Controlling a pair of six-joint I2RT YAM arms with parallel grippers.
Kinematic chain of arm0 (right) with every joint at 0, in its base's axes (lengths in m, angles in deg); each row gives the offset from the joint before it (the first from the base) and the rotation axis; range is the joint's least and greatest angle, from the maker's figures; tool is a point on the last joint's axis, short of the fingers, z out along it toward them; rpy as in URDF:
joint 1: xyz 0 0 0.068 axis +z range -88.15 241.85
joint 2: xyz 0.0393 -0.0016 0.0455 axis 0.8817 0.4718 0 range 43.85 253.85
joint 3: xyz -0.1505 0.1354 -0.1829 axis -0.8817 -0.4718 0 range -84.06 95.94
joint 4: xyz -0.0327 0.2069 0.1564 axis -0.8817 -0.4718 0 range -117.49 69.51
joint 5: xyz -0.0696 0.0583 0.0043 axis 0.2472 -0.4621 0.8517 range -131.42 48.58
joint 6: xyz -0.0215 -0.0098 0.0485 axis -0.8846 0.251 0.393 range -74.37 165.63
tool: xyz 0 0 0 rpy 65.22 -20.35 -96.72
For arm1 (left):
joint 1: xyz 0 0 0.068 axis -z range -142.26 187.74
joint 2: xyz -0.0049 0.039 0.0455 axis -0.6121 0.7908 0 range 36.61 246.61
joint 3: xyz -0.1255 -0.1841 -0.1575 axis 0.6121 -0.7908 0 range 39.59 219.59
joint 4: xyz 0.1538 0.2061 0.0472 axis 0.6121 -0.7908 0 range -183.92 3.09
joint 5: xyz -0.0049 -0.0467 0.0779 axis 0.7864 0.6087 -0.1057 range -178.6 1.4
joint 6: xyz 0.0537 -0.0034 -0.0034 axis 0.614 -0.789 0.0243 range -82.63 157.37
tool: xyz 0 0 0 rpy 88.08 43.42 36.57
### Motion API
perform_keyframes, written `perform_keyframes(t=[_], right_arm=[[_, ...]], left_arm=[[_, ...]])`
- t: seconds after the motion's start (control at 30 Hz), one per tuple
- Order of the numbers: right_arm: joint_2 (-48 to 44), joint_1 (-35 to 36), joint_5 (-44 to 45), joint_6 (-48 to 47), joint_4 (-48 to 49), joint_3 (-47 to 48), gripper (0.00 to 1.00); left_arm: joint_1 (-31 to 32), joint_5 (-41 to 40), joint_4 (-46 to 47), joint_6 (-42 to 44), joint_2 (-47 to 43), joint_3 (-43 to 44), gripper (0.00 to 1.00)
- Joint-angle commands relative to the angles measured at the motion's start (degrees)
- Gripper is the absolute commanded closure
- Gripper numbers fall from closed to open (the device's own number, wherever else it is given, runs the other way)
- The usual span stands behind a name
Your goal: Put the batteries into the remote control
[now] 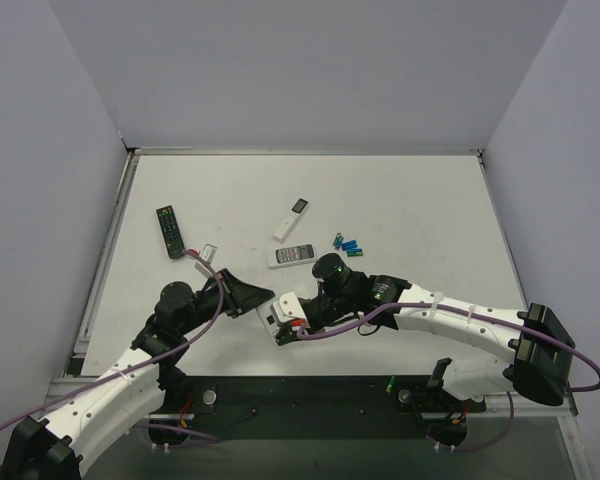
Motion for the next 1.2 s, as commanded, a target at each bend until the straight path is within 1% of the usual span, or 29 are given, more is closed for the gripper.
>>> perform_keyframes(t=[0.0,0.23,0.47,0.6,0.93,1.17], right_arm=[[0.03,0.27,-3.44,-1.76,0.51,2.36,1.00],[-1.64,0.27,-3.80,-0.97,2.00,2.01,1.00],[-0.59,0.35,-3.18,-1.32,1.65,1.83,1.00],[-1.46,0.35,-2.92,-1.32,1.74,2.18,1.00],[-2.78,0.27,-3.18,-0.71,2.96,2.09,1.00],[-1.99,0.27,-1.51,-1.41,2.44,1.83,1.00]], left_arm=[[-0.13,2.37,3.10,0.05,0.16,3.57,1.00],[-0.04,2.46,1.43,1.10,0.60,4.36,1.00],[0.31,2.90,1.34,1.63,0.78,5.24,1.00],[0.57,2.55,-0.76,2.77,0.78,5.68,1.00],[0.75,2.55,-1.65,3.56,2.01,6.03,1.00],[1.10,2.81,-1.38,3.74,2.01,6.47,1.00]])
